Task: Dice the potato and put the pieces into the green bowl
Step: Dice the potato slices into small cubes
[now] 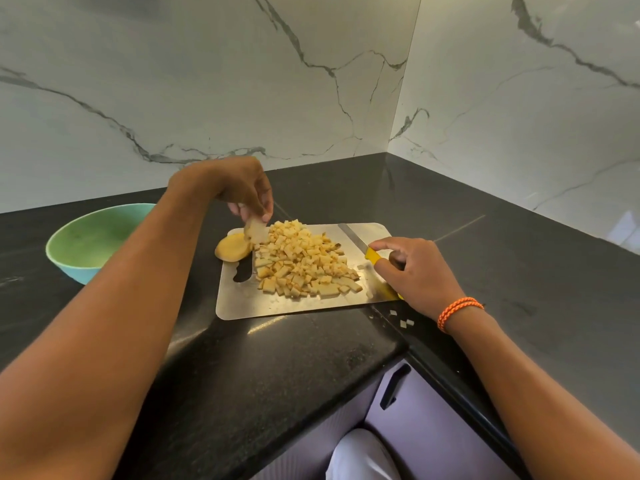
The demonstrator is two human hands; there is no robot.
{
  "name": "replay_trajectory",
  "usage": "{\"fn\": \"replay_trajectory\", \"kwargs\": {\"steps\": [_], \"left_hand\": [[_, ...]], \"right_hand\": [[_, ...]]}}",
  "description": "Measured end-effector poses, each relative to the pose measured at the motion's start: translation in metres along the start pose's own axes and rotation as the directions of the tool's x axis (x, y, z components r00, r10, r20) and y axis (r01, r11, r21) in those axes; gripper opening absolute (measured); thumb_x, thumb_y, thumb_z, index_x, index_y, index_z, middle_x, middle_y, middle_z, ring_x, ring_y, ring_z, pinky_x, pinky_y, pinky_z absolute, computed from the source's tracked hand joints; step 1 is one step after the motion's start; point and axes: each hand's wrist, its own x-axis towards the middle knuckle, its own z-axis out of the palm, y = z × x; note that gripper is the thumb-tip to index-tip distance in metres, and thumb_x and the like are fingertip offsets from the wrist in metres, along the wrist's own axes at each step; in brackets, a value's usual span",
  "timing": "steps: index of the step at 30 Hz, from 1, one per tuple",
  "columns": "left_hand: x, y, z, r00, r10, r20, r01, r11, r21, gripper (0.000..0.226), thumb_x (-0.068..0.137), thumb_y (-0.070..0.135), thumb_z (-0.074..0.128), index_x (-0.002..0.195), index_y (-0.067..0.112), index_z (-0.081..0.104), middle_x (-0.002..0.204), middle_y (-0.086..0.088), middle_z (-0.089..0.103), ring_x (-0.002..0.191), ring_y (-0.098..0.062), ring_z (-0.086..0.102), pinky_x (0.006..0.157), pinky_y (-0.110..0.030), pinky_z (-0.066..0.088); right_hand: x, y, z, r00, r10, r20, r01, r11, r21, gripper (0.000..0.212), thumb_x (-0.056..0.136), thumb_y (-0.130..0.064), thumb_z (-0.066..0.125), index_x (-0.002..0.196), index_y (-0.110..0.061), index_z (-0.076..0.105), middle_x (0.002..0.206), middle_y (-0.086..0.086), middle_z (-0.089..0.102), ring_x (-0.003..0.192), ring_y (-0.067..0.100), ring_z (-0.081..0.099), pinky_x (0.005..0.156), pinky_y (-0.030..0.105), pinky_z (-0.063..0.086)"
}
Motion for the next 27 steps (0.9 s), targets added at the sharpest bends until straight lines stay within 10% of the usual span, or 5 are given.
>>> {"fn": "replay_trajectory", "kwargs": {"steps": [10,16,23,27], "left_hand": [[0.014,0.084,0.069,0.891,0.280,-0.357,-0.426,0.787,-0.446,0.012,0.092,0.010,0.077,0.103,0.010,0.082,0.096,-0.008,0.080,0.091,-0.025,0.077,0.084,-0.037,0.065],[0.035,0.090,0.110,0.841,0.173,-0.512,-0.239,0.969,-0.066,0.028,0.098,0.027,0.075,0.126,0.028,0.076,0.132,0.005,0.072,0.119,-0.016,0.068,0.102,-0.040,0.055],[0.037,0.085,0.117,0.913,0.293,-0.284,-0.286,0.956,0.067,0.019,0.087,0.044,0.083,0.105,0.037,0.083,0.119,0.013,0.075,0.103,-0.009,0.064,0.089,-0.041,0.059],[0.042,0.088,0.123,0.872,0.278,-0.404,-0.209,0.956,0.207,0.023,0.088,0.053,0.080,0.105,0.038,0.083,0.113,0.013,0.077,0.097,-0.010,0.067,0.089,-0.041,0.058]], "right_hand": [[0.003,-0.001,-0.007,0.950,0.073,-0.305,-0.106,0.990,-0.094,0.026,0.097,-0.029,0.061,0.120,-0.023,0.073,0.068,-0.004,0.066,0.061,0.015,0.060,0.059,0.032,0.053],[0.004,-0.001,-0.005,0.963,0.103,-0.250,-0.142,0.980,-0.143,0.025,0.099,-0.029,0.059,0.114,-0.017,0.074,0.075,0.001,0.069,0.068,0.017,0.063,0.065,0.035,0.056],[0.002,-0.010,-0.003,0.984,0.105,-0.145,-0.134,0.969,-0.206,0.036,0.102,-0.036,0.056,0.132,-0.019,0.066,0.114,0.005,0.073,0.101,0.025,0.066,0.090,0.044,0.057],[-0.003,-0.019,-0.001,0.992,0.112,-0.050,-0.122,0.949,-0.292,0.032,0.104,-0.031,0.049,0.130,-0.019,0.063,0.111,0.012,0.071,0.097,0.032,0.065,0.086,0.046,0.056]]}}
